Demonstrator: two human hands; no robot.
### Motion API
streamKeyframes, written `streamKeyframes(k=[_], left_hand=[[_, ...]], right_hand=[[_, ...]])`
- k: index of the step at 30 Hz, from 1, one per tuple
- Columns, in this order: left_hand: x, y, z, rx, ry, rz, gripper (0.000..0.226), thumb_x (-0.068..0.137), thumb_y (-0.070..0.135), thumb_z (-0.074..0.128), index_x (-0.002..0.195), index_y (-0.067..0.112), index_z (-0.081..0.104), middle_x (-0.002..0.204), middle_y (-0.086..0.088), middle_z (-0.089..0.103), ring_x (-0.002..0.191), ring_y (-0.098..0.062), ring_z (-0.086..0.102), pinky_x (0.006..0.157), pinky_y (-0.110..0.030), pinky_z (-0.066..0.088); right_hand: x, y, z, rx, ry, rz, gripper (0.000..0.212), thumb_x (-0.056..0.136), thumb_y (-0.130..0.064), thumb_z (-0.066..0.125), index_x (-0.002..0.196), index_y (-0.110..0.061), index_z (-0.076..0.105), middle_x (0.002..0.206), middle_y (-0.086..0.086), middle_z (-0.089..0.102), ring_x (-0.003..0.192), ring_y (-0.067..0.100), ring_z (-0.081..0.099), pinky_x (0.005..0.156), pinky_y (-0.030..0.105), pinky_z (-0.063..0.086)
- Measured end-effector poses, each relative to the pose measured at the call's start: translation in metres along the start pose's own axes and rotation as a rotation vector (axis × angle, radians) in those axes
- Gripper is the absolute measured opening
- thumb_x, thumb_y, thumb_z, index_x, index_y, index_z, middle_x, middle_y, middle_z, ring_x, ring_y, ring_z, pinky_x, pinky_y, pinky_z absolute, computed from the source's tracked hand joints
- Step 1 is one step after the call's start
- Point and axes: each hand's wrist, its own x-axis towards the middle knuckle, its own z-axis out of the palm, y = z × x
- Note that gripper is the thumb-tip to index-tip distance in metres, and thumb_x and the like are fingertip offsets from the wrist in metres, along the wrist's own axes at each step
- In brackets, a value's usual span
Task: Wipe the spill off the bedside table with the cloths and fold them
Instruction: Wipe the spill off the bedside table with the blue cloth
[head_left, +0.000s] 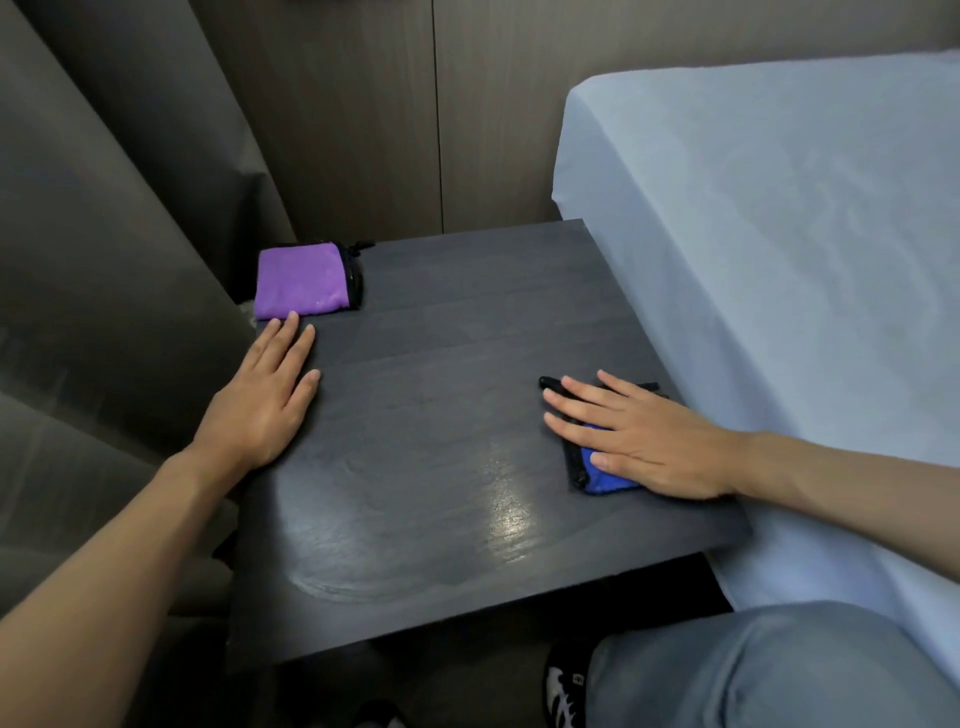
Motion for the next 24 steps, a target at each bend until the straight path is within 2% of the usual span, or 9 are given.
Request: streamKeyframes(k=[3, 8, 12, 15, 17, 20, 22, 24], left_hand=[[0.000, -0.002, 0.001, 0.003, -0.008, -0.001, 0.061, 0.104, 0.040, 0.031, 0.158, 0.014, 0.017, 0.168, -0.001, 0.005, 0.152, -0.011, -0.005, 0.122, -0.031, 0.002], [0.001, -0.003, 0.001, 0.006, -0.014, 0.000, 0.060, 0.104, 0.039, 0.033, 0.158, 0.014, 0.019, 0.168, -0.002, 0.005, 0.153, -0.013, -0.003, 0.121, -0.032, 0.003], [0.001, -0.004, 0.001, 0.001, -0.007, 0.009, 0.061, 0.104, 0.037, 0.034, 0.157, 0.012, 0.020, 0.168, -0.004, 0.008, 0.154, -0.016, -0.001, 0.123, -0.035, 0.004], [0.002, -0.005, 0.003, 0.000, -0.005, 0.004, 0.060, 0.104, 0.037, 0.034, 0.157, 0.014, 0.020, 0.167, -0.004, 0.008, 0.154, -0.017, 0.000, 0.122, -0.035, 0.004], [0.003, -0.006, 0.004, 0.001, -0.010, 0.000, 0.059, 0.104, 0.037, 0.034, 0.157, 0.014, 0.020, 0.167, -0.004, 0.008, 0.154, -0.018, 0.000, 0.123, -0.036, 0.005], [0.005, -0.009, 0.005, 0.003, -0.018, 0.010, 0.060, 0.104, 0.037, 0.035, 0.157, 0.013, 0.021, 0.167, -0.006, 0.009, 0.154, -0.020, 0.001, 0.124, -0.040, 0.007], [0.006, -0.011, 0.006, 0.003, -0.030, 0.011, 0.061, 0.104, 0.040, 0.033, 0.157, 0.014, 0.021, 0.167, -0.005, 0.008, 0.154, -0.020, 0.001, 0.124, -0.040, 0.006], [0.007, -0.012, 0.006, 0.001, -0.028, 0.014, 0.062, 0.103, 0.041, 0.032, 0.157, 0.014, 0.021, 0.167, -0.005, 0.008, 0.154, -0.019, 0.001, 0.123, -0.039, 0.005]], right_hand=[[-0.009, 0.001, 0.004, 0.026, 0.014, 0.114, 0.056, 0.108, -0.039, 0.014, 0.161, -0.033, -0.002, 0.169, -0.012, -0.011, 0.154, 0.011, -0.016, 0.124, 0.041, -0.007], [-0.018, -0.004, 0.011, 0.104, 0.066, 0.363, 0.053, 0.107, -0.040, 0.008, 0.157, -0.035, -0.009, 0.168, -0.013, -0.010, 0.153, 0.008, -0.016, 0.125, 0.042, -0.003], [-0.015, -0.026, 0.016, 0.134, 0.107, 0.569, 0.058, 0.104, -0.037, 0.008, 0.160, -0.028, -0.003, 0.169, -0.008, -0.007, 0.155, 0.013, -0.011, 0.126, 0.040, -0.001], [-0.009, -0.049, 0.021, 0.239, 0.146, 0.798, 0.059, 0.104, -0.031, 0.012, 0.161, -0.024, -0.003, 0.170, -0.006, -0.008, 0.155, 0.013, -0.012, 0.125, 0.040, -0.002], [-0.003, -0.050, 0.017, 0.326, 0.068, 0.892, 0.060, 0.105, -0.021, 0.018, 0.161, -0.019, -0.003, 0.170, -0.001, -0.012, 0.155, 0.017, -0.014, 0.124, 0.045, -0.004], [-0.001, -0.025, -0.008, 0.468, -0.122, 0.846, 0.062, 0.103, -0.010, 0.026, 0.161, -0.017, 0.005, 0.170, 0.010, -0.008, 0.156, 0.027, -0.008, 0.121, 0.055, -0.004], [-0.009, -0.007, -0.024, 0.495, -0.029, 0.728, 0.060, 0.106, -0.017, 0.034, 0.161, -0.024, 0.013, 0.170, 0.011, 0.002, 0.156, 0.025, -0.001, 0.122, 0.047, -0.006], [-0.020, -0.001, -0.027, 0.313, 0.068, 0.458, 0.058, 0.108, -0.030, 0.040, 0.160, -0.030, 0.015, 0.169, 0.007, 0.003, 0.156, 0.023, -0.001, 0.123, 0.040, -0.004]])
